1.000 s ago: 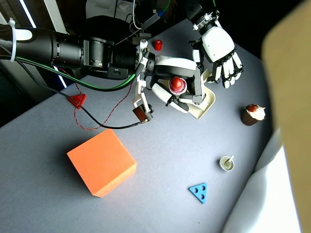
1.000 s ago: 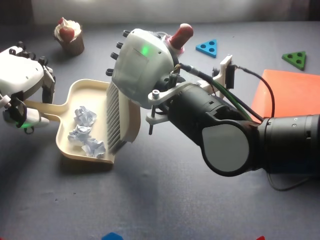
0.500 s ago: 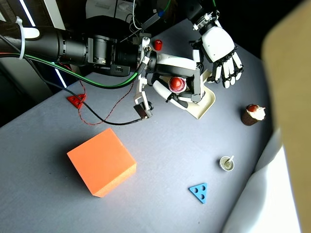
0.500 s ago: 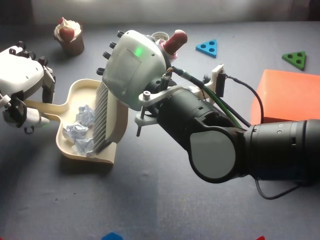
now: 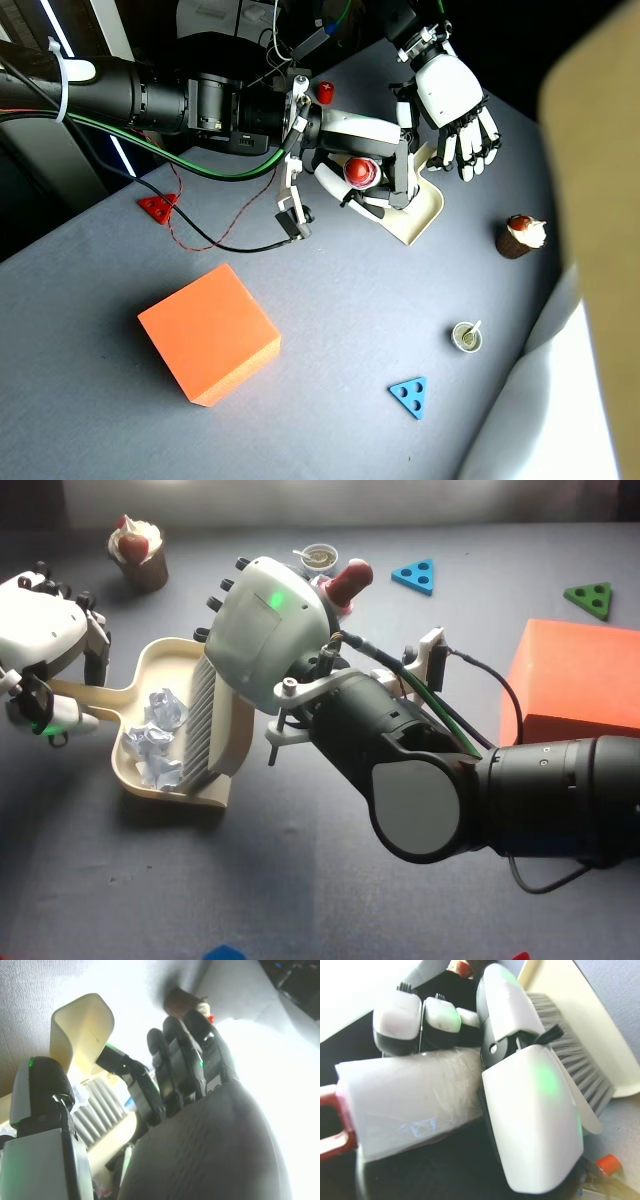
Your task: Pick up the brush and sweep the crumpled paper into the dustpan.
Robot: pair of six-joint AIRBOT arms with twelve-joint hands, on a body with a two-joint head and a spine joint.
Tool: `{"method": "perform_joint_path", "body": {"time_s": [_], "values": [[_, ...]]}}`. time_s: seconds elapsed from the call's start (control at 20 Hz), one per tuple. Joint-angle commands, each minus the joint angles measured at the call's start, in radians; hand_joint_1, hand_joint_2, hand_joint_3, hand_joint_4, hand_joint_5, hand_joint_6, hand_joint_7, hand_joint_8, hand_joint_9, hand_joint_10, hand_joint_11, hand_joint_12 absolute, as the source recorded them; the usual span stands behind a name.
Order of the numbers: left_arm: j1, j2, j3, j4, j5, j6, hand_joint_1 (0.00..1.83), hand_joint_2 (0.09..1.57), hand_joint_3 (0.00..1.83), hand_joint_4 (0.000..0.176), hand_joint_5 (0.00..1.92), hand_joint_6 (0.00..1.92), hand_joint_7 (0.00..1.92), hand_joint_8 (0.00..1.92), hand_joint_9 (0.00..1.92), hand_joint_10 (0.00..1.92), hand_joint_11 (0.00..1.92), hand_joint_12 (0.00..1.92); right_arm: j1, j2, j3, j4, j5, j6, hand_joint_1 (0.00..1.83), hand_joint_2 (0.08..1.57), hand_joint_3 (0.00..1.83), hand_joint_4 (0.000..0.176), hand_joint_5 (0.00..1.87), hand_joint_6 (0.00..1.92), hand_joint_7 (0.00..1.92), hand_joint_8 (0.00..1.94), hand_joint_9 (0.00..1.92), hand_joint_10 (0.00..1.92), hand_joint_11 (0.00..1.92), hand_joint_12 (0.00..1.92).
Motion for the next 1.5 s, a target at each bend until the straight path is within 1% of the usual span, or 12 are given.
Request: {"method": "perform_joint_path", "body": {"time_s": [0.0,0.3,0.35,0.7,0.85,0.95,1.15,1.2,1.25,1.3,1.35,1.45], "values": [[-0.012,0.000,0.004,0.022,-0.108,0.006,1.08,1.14,0.00,0.000,0.95,1.04,0.45,0.00,0.37,0.00,0.00,0.74,0.007,0.016,-0.012,-0.090,-0.095,-0.014,1.36,1.19,0.00,0.023,0.89,1.92,1.02,1.94,1.19,1.92,1.35,1.92],[-0.012,0.001,0.002,0.020,-0.110,0.006,1.08,1.13,0.00,0.000,0.96,1.01,0.43,0.00,0.35,0.00,0.00,0.74,-0.013,0.097,-0.084,-0.193,-0.076,-0.014,1.35,1.20,0.00,0.001,0.88,1.92,1.01,1.94,1.19,1.92,1.33,1.92],[-0.012,0.003,0.001,0.020,-0.110,0.006,1.06,1.14,0.00,0.017,0.94,1.05,0.43,0.00,0.35,0.00,0.00,0.75,-0.014,0.110,-0.093,-0.193,-0.081,-0.014,1.36,1.19,0.00,0.001,0.89,1.92,1.02,1.94,1.19,1.92,1.34,1.92],[-0.010,0.006,0.000,0.017,-0.112,0.006,1.07,1.14,0.00,0.000,0.95,1.03,0.44,0.00,0.37,0.00,0.00,0.78,-0.053,0.245,-0.184,-0.165,-0.115,-0.021,1.35,1.21,0.00,0.000,0.92,1.92,1.02,1.94,1.18,1.92,1.35,1.92],[-0.010,0.008,-0.002,0.017,-0.113,0.006,1.04,1.15,0.00,0.029,0.91,1.09,0.42,0.00,0.36,0.00,0.00,0.77,-0.074,0.292,-0.237,-0.152,-0.111,-0.099,1.37,1.20,0.00,0.000,0.91,1.92,1.01,1.94,1.18,1.92,1.35,1.92],[-0.010,0.009,-0.002,0.017,-0.114,0.006,1.08,1.14,0.00,0.000,0.94,1.04,0.44,0.01,0.36,0.01,0.00,0.74,-0.096,0.315,-0.261,-0.151,-0.110,-0.104,1.35,1.19,0.00,0.000,0.91,1.92,1.02,1.94,1.19,1.92,1.35,1.92],[-0.010,0.010,-0.003,0.015,-0.118,0.006,1.07,1.13,0.00,0.000,0.95,1.03,0.46,0.00,0.40,0.01,0.00,0.86,-0.103,0.343,-0.299,-0.148,-0.110,-0.137,1.35,1.19,0.00,0.020,0.90,1.92,1.03,1.94,1.19,1.92,1.35,1.92],[-0.010,0.010,-0.003,0.015,-0.119,0.006,1.05,1.15,0.00,0.025,0.91,1.08,0.45,0.00,0.39,0.00,0.00,0.84,-0.103,0.346,-0.307,-0.144,-0.106,-0.150,1.34,1.19,0.00,0.021,0.90,1.92,1.03,1.94,1.19,1.92,1.34,1.92],[-0.010,0.010,-0.003,0.015,-0.120,0.006,1.00,1.17,0.00,0.115,0.87,1.15,0.47,0.01,0.39,0.00,0.00,0.83,-0.104,0.348,-0.311,-0.140,-0.103,-0.161,1.35,1.18,0.00,0.019,0.88,1.92,1.03,1.94,1.19,1.92,1.34,1.92],[-0.010,0.011,-0.004,0.015,-0.120,0.006,0.96,1.14,0.00,0.057,0.74,0.44,0.46,0.00,0.37,0.00,0.00,0.79,-0.105,0.350,-0.316,-0.132,-0.103,-0.175,1.35,1.18,0.00,0.011,0.89,1.92,1.04,1.94,1.20,1.92,1.34,1.92],[-0.010,0.012,-0.005,0.014,-0.120,0.006,0.87,1.04,0.00,0.119,0.55,0.03,0.39,0.00,0.35,0.00,0.03,0.76,-0.105,0.351,-0.322,-0.123,-0.100,-0.194,1.36,1.19,0.00,0.011,0.90,1.92,1.03,1.94,1.20,1.92,1.35,1.92],[-0.010,0.012,-0.007,0.013,-0.122,0.006,0.87,1.01,0.00,0.124,0.47,0.00,0.37,0.00,0.34,0.00,0.04,0.76,-0.105,0.353,-0.332,-0.120,-0.087,-0.224,1.36,1.19,0.00,0.012,0.91,1.92,1.03,1.94,1.19,1.92,1.35,1.92]]}}
